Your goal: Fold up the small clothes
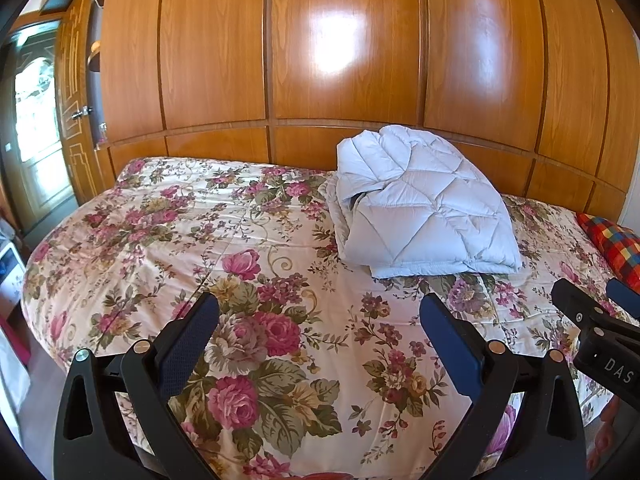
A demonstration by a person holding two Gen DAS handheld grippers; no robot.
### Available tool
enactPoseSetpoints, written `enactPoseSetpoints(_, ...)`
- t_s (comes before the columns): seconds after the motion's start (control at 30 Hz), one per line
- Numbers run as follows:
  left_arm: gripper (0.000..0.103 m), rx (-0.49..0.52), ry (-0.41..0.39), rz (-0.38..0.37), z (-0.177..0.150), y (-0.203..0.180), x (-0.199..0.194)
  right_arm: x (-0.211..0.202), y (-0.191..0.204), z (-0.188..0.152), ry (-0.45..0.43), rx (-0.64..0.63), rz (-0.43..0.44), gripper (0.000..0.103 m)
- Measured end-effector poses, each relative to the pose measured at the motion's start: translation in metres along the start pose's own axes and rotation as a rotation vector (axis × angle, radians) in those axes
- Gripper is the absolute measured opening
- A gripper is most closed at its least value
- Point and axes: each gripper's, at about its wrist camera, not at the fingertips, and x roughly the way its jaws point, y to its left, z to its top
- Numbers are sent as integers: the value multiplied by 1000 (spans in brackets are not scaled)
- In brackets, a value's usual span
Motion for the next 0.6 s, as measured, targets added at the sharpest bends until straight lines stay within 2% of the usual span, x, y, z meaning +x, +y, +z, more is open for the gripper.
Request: enactPoseSetpoints(0.6, 99, -27, 36, -35, -2, 2, 5, 0, 1, -2, 6, -1, 2, 101)
